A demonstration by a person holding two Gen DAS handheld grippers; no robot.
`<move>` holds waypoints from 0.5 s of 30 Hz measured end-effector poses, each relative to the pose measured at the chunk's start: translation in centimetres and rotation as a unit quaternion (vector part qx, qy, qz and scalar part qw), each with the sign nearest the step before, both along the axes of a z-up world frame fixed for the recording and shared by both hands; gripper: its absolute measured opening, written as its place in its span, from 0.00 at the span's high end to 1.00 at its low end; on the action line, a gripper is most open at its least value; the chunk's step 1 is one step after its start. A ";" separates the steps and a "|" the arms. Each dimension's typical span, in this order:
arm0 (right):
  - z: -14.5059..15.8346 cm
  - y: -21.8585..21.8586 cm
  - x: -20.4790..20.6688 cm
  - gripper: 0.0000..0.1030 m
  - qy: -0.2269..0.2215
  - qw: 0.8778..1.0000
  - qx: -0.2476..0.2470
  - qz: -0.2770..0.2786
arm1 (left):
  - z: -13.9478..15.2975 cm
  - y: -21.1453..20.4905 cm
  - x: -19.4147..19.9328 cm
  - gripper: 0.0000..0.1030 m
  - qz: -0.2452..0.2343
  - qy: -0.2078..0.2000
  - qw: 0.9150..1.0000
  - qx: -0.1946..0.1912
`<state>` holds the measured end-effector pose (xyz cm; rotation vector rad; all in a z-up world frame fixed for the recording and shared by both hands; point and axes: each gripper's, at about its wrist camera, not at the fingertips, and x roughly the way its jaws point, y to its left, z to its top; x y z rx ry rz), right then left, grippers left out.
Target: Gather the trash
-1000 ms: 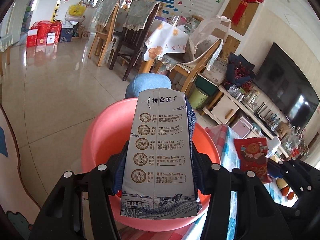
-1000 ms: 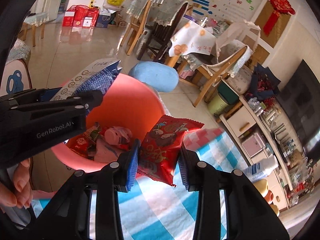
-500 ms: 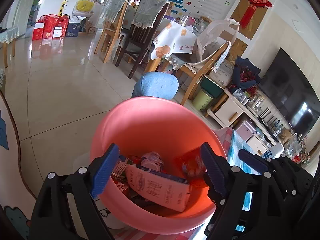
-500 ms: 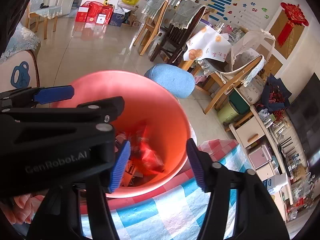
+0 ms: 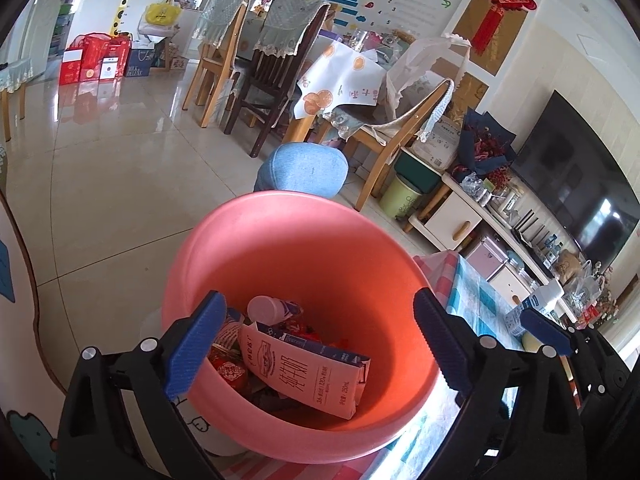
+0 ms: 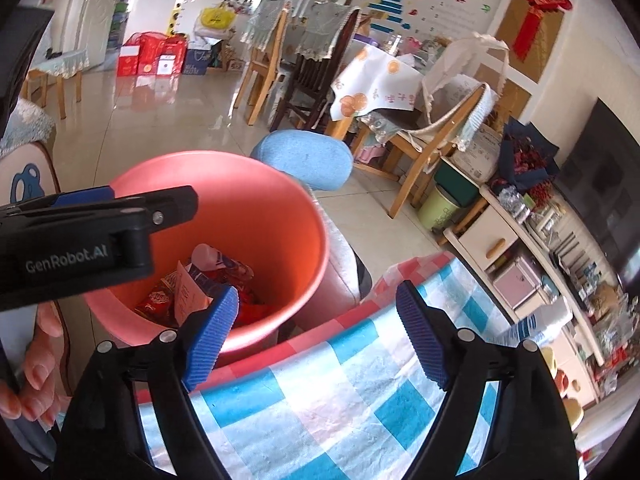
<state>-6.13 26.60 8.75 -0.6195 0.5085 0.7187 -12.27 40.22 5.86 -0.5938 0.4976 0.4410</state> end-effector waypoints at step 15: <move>1.9 -10.8 0.4 0.11 0.028 0.992 0.069 -0.100 | 1.9 -5.2 0.6 0.06 -0.047 -0.013 0.994 0.094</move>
